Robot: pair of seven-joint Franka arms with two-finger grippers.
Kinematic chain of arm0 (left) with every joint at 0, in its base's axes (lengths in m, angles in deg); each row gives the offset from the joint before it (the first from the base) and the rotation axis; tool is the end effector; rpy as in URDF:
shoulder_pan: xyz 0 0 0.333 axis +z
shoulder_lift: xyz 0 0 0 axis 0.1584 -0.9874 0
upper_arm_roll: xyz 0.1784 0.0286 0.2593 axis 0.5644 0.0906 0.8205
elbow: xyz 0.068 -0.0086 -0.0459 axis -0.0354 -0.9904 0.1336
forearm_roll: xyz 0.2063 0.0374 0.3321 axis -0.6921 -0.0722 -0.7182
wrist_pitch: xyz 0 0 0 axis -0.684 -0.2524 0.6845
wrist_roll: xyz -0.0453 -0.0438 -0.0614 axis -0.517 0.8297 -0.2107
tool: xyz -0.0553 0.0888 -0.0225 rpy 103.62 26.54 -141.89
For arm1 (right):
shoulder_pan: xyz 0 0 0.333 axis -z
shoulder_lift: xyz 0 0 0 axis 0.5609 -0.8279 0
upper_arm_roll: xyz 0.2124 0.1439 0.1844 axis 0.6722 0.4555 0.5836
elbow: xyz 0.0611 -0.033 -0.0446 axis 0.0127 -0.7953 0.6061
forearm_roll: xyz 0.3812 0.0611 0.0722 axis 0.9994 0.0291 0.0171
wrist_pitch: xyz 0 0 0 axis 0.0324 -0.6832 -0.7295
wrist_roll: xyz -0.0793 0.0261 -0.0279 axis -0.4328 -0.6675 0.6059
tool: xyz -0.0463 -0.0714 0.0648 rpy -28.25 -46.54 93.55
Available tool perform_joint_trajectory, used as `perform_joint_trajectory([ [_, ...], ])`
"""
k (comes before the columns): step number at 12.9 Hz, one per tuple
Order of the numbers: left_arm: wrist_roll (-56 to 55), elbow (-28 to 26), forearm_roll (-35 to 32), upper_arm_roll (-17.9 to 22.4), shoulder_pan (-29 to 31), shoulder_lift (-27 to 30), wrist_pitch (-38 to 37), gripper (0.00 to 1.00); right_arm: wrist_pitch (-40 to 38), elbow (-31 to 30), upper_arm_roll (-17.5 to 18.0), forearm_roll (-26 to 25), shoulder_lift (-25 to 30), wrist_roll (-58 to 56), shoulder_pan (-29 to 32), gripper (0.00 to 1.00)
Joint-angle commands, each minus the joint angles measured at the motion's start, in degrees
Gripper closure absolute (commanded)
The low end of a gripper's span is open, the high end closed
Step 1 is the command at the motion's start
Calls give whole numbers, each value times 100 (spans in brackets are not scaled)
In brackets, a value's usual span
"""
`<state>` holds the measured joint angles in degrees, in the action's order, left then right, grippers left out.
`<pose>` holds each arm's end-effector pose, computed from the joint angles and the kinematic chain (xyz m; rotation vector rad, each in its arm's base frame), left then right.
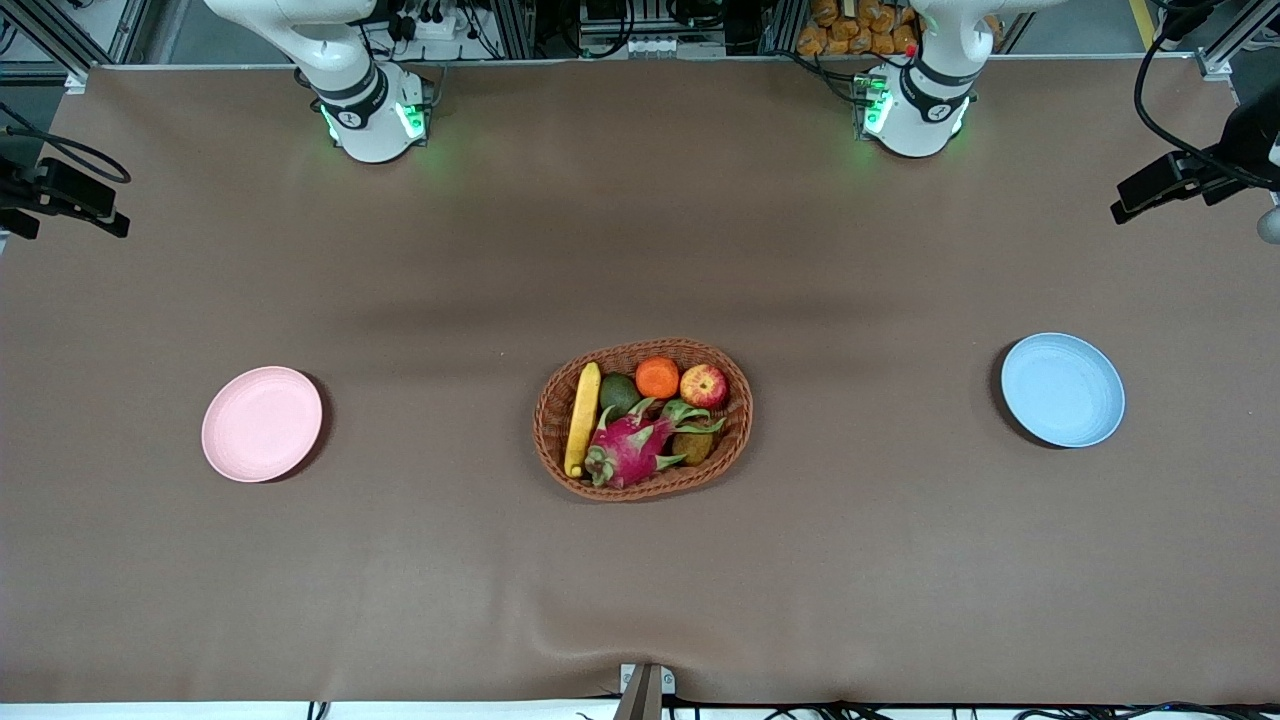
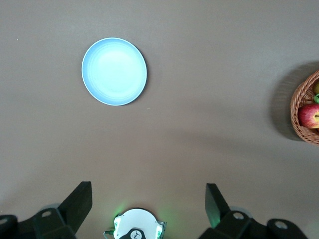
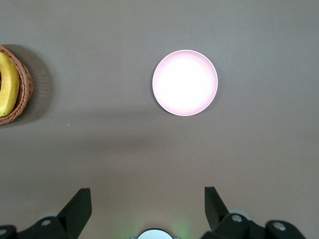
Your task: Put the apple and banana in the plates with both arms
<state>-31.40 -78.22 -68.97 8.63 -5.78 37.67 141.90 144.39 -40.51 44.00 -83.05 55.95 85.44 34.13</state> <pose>0.5176 -0.0145 0.6531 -3.0961 -0.3136 0.1669 0.5269 -0.0378 0.6549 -3.1129 0.0061 0.1122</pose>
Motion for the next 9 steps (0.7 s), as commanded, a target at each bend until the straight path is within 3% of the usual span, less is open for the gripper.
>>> perform_joint_trajectory([
  [1, 118, 21, -2, -21, 27, -8, -37, 0, -18, -28, 32, -6, 37, 30, 17, 0],
  [9, 118, 3, 7, -21, 27, -17, -37, 0, 228, -36, 58, 441, -252, 381, -299, 0],
])
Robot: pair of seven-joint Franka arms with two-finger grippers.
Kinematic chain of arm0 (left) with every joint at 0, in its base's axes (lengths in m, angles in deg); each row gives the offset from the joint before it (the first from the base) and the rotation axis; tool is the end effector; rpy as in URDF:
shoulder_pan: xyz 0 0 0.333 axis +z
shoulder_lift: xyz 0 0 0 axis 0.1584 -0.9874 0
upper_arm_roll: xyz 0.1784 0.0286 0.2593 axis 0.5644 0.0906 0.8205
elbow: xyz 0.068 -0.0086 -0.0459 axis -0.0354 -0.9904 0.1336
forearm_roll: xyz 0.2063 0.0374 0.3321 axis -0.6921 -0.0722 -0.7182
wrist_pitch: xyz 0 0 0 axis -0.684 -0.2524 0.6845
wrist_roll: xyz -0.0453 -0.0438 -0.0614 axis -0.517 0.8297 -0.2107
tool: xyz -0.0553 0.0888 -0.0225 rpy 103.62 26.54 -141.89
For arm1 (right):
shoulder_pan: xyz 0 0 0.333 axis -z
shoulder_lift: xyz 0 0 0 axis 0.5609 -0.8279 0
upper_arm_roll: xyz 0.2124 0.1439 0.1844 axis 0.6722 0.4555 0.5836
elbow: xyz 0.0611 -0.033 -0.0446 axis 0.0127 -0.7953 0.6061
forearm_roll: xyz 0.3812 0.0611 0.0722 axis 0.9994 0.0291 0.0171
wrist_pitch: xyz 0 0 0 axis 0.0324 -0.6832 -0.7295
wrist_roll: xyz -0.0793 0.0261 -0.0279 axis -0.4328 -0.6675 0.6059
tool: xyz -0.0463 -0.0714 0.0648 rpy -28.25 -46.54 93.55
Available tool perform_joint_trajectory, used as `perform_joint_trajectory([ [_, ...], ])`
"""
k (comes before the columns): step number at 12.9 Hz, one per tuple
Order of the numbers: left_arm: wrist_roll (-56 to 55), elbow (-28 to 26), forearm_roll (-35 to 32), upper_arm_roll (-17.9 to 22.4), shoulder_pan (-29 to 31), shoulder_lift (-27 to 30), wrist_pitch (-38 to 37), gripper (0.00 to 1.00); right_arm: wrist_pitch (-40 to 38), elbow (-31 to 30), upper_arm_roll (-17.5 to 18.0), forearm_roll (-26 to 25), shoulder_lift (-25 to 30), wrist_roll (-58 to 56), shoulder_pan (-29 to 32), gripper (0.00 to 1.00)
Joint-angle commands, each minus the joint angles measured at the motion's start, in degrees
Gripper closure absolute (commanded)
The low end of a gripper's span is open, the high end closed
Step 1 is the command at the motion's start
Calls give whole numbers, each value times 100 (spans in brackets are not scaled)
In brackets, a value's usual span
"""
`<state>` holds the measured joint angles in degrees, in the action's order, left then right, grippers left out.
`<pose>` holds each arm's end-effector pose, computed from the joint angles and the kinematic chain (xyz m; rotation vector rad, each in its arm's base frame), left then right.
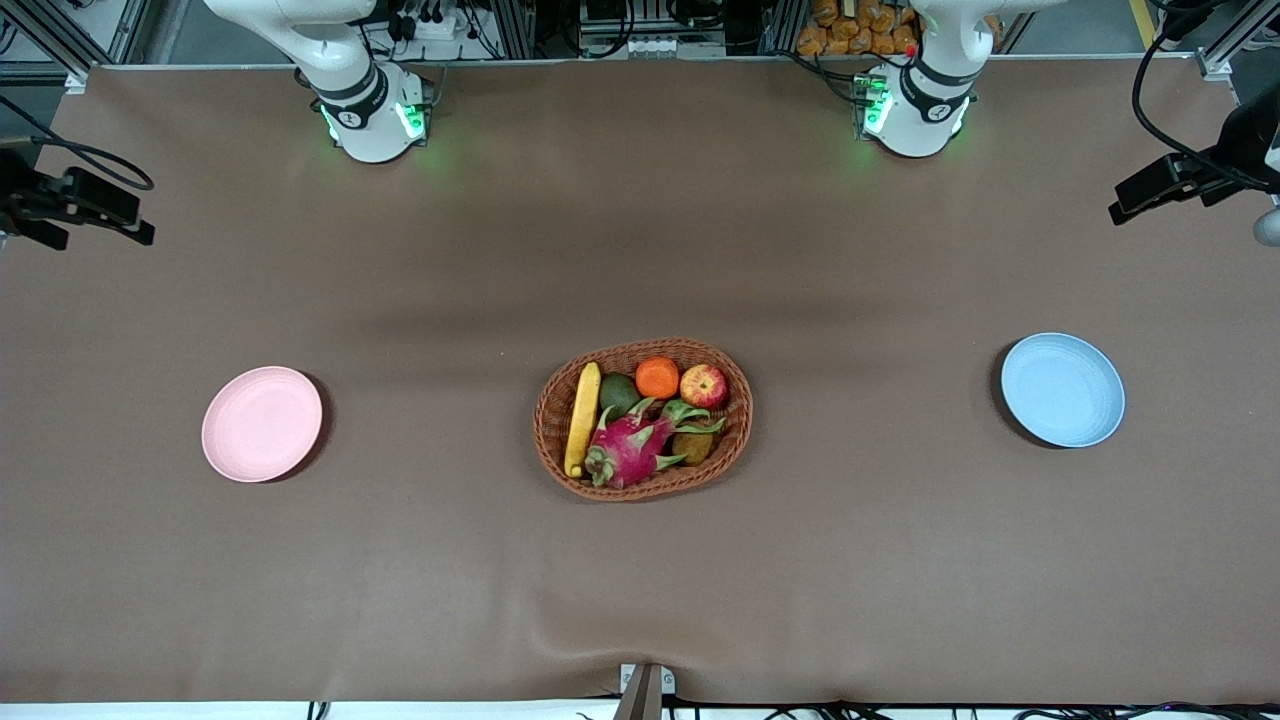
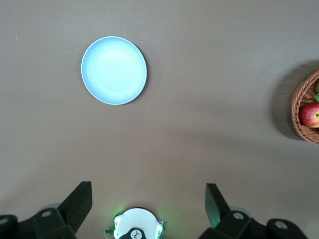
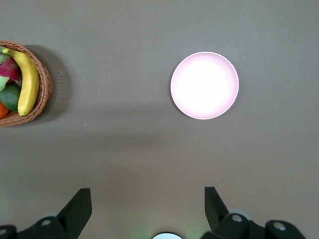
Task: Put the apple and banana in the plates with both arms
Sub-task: 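Reach the right gripper down to the yellow banana in the basket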
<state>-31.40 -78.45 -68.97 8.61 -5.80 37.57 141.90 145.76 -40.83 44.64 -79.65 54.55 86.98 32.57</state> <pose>0.5181 -0.0148 0.6504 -3.0951 -0.3124 0.1758 0.5386 -0.0104 0.6416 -3.0576 -0.0198 0.1173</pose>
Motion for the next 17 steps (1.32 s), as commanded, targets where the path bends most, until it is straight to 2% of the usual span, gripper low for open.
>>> perform_joint_trajectory([
  [1, 118, 26, 7, -19, 29, -7, -28, 0, 144, 5, -6, 242, -192, 281, -222, 0],
  [3, 118, 26, 7, -19, 29, -16, -20, 0, 380, 5, -6, 724, -481, 316, -258, 0],
  [5, 118, 26, 15, -28, 20, -16, -11, 0, 758, 14, -6, 928, -824, 316, -485, 0],
  [9, 118, 26, 15, -28, 29, -16, -11, 0, 1969, 31, -6, 937, -1500, 360, -1223, 0],
  [13, 118, 61, -2, -28, 11, -77, 85, 0, 3568, 101, -6, 929, -2467, 1079, -1926, 0],
  [15, 118, 44, 7, -28, 20, -130, 95, 0, 4412, 390, -6, 911, -3037, 1256, -2234, 0],
  [17, 126, 53, 7, -37, 29, -95, 95, 0, 4661, 759, -6, 902, -3583, 1484, -2332, 0],
])
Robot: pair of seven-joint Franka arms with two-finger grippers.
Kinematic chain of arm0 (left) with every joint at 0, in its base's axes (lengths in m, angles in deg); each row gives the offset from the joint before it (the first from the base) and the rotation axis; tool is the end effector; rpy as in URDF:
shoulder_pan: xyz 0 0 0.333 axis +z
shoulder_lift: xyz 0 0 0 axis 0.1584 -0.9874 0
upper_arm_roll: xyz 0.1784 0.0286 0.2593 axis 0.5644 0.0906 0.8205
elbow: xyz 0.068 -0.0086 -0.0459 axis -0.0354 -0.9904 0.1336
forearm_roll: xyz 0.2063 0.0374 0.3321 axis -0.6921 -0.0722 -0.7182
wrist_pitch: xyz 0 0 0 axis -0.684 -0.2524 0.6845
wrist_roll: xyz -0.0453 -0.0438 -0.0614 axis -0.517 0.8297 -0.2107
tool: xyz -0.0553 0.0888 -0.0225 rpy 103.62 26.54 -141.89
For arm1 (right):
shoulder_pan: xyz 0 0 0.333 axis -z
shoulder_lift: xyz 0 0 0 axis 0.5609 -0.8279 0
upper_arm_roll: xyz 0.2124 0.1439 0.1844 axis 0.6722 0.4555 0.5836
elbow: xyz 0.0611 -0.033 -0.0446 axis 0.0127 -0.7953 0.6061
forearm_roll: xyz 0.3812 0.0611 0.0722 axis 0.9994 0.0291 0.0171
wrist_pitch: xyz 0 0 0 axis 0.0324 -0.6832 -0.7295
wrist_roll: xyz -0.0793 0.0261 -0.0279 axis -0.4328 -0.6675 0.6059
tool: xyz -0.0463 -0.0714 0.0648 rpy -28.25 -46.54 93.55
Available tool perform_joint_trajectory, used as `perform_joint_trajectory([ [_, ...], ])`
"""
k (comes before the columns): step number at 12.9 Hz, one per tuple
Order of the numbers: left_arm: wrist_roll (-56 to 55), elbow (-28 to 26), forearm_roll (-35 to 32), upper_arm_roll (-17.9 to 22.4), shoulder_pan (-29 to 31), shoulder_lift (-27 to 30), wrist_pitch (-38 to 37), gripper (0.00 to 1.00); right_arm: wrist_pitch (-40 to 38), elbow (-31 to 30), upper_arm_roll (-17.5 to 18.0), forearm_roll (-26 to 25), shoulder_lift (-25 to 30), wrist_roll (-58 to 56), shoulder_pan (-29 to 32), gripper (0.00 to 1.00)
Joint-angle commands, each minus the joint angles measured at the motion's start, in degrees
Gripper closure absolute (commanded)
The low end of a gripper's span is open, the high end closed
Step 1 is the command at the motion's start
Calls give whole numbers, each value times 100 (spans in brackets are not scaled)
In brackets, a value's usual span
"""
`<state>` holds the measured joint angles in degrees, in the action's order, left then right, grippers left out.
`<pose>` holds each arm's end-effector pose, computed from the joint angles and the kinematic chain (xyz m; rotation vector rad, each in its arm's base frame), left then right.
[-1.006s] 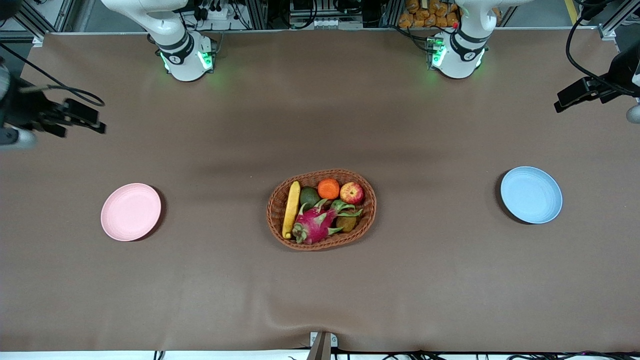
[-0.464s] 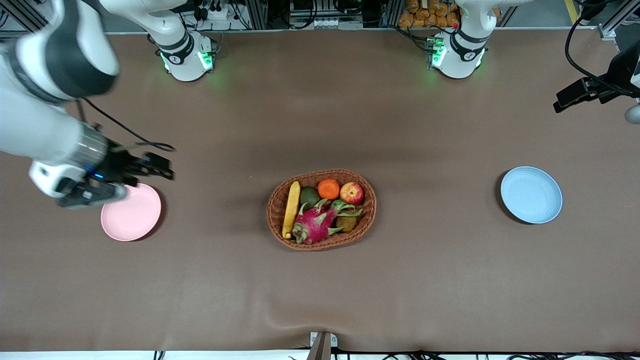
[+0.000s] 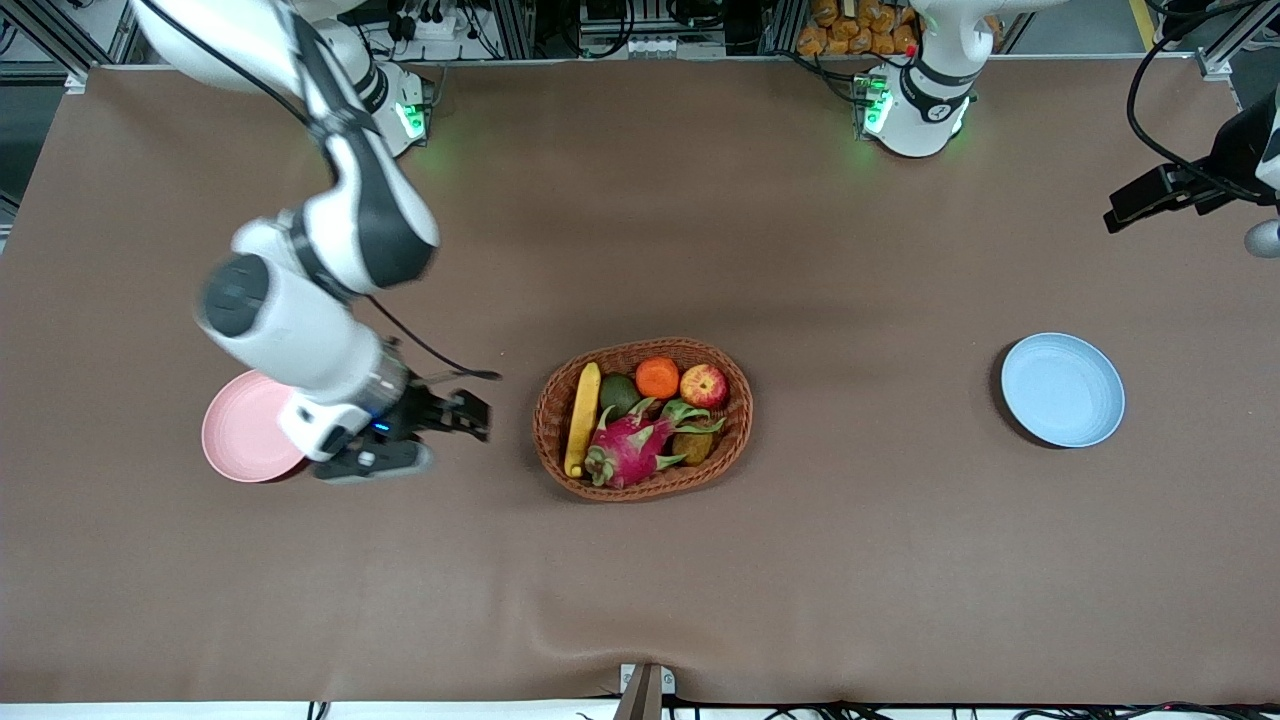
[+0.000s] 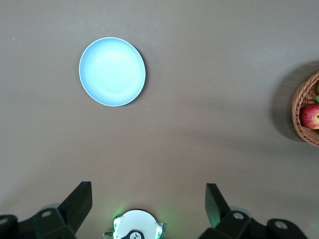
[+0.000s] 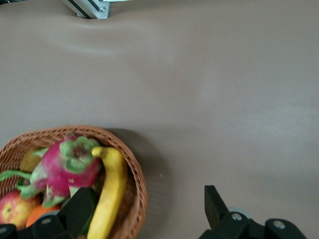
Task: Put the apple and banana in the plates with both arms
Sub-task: 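Reach the right gripper down to the yellow banana in the basket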
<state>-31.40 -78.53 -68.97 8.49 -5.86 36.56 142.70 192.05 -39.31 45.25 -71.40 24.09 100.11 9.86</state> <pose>0.5252 -0.0162 0.6417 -3.0958 -0.3071 0.1837 0.6683 0.2739 0.3899 -2.9101 -0.1084 -0.2486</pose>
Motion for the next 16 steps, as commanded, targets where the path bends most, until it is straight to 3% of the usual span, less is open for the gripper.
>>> perform_joint_trajectory([
  [1, 118, 61, 7, -25, 26, 6, 15, 0, 93, 757, -67, 77, -740, 241, -104, 0],
  [8, 126, 61, 7, -25, 34, 6, 15, 0, 752, 1435, -67, 77, -1699, 1145, -446, 0],
  [16, 126, 61, 7, -25, 34, 6, 15, 0, 780, 1365, -75, 24, -1919, 1174, -597, 0],
])
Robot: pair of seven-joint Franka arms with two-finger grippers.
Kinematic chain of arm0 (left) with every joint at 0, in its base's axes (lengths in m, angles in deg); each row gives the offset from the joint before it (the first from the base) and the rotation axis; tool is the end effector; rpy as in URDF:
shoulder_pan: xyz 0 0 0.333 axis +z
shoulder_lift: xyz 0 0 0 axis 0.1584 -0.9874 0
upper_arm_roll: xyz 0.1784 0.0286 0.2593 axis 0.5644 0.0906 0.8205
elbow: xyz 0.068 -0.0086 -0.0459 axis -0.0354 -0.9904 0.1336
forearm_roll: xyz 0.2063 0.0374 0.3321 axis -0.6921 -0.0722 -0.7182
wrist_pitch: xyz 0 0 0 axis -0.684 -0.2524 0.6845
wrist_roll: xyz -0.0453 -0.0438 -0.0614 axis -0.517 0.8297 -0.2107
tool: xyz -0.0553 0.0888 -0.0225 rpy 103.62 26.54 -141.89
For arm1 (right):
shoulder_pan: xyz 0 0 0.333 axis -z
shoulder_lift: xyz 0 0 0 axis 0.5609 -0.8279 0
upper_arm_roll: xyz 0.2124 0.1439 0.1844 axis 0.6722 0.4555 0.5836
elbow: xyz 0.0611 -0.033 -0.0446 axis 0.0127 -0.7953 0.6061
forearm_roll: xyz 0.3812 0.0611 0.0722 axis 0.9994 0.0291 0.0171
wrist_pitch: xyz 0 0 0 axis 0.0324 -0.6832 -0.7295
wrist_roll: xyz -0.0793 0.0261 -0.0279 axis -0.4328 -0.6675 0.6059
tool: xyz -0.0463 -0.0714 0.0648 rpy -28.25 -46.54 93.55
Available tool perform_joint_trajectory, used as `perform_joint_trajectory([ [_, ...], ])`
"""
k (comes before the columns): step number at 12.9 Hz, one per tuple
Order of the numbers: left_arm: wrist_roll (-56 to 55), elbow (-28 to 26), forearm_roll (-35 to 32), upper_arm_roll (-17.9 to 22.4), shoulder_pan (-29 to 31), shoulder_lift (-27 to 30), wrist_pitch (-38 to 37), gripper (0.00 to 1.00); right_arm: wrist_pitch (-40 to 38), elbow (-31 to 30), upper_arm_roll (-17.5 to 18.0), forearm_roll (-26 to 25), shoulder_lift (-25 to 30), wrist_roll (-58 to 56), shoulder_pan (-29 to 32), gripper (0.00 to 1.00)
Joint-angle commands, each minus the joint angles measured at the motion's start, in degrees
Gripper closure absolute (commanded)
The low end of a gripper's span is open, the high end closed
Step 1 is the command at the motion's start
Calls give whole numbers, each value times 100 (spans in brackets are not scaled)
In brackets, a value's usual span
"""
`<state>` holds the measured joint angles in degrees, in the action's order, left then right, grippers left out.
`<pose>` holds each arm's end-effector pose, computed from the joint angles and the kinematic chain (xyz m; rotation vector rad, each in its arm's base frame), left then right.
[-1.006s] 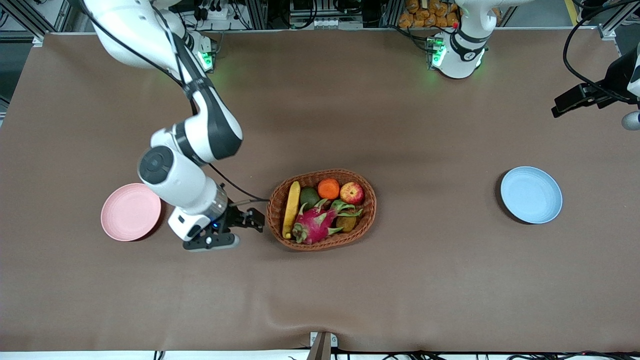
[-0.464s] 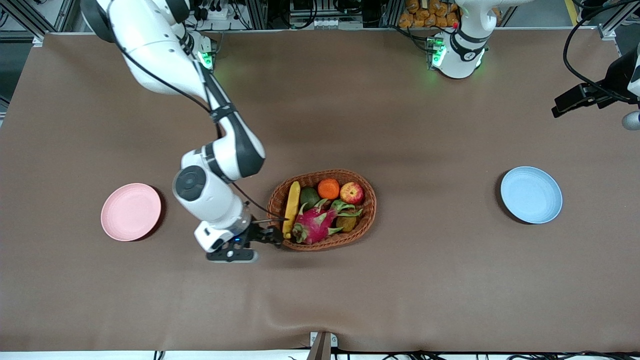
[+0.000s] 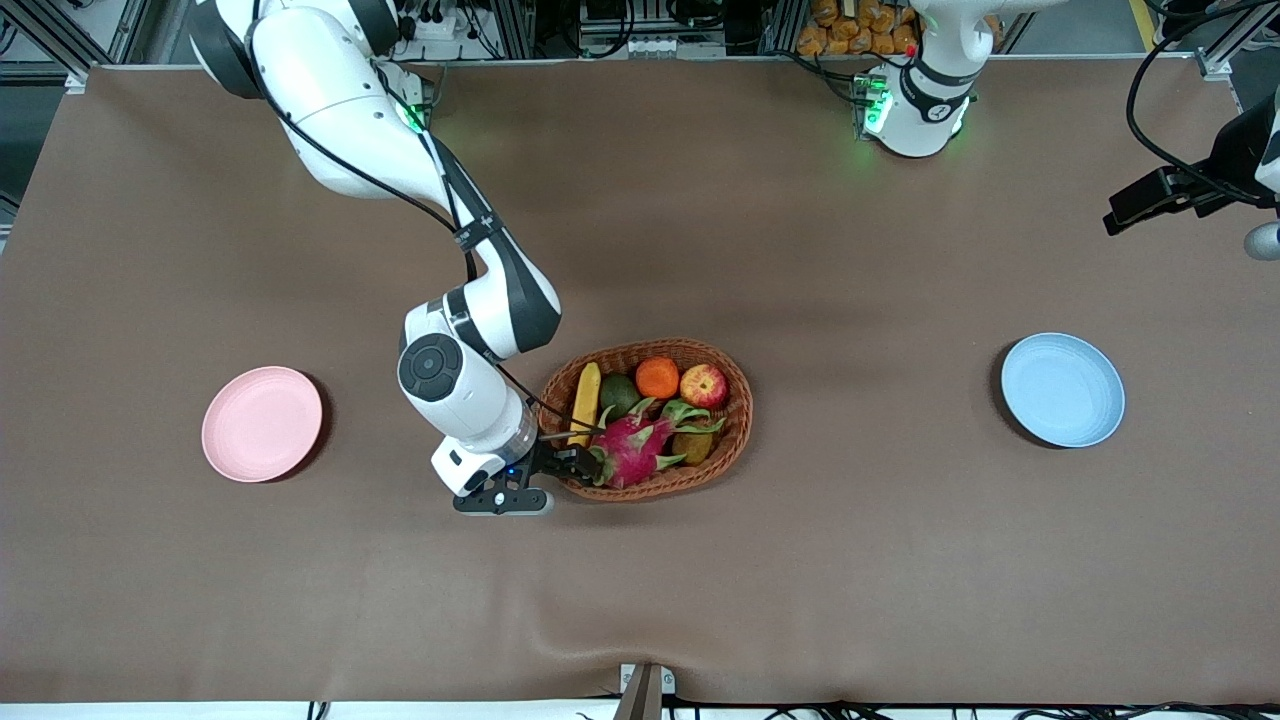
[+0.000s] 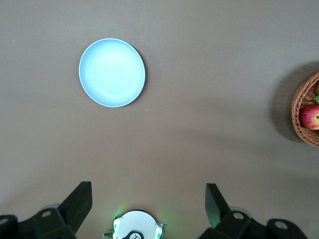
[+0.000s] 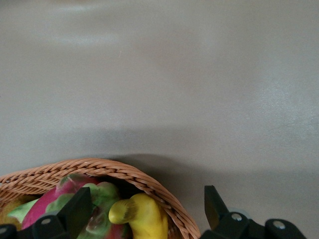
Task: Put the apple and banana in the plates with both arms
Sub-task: 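Reach the right gripper down to the yellow banana in the basket, then close the right gripper on the banana's stem end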
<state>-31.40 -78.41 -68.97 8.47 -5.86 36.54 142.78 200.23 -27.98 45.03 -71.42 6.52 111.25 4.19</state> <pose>0.5255 -0.0164 0.6425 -3.0965 -0.3067 0.1789 0.6833 0.3591 0.2722 -2.9015 0.0492 -0.2630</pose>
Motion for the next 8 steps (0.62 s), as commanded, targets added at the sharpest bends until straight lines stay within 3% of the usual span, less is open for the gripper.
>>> perform_joint_trajectory([
  [1, 126, 49, 7, -22, 35, 8, 7, 0, -47, 232, -53, 26, -162, 60, -31, 8],
  [2, 126, 49, 7, -22, 35, 8, 7, 0, -64, 232, -45, 35, -162, 69, -39, 17],
  [6, 126, 58, 7, -22, 26, 8, 7, 0, -73, 232, -45, 35, -162, 78, -66, 32],
  [8, 126, 66, 7, -31, 26, -10, 16, 0, -82, 232, -45, 61, -153, 86, -75, 32],
])
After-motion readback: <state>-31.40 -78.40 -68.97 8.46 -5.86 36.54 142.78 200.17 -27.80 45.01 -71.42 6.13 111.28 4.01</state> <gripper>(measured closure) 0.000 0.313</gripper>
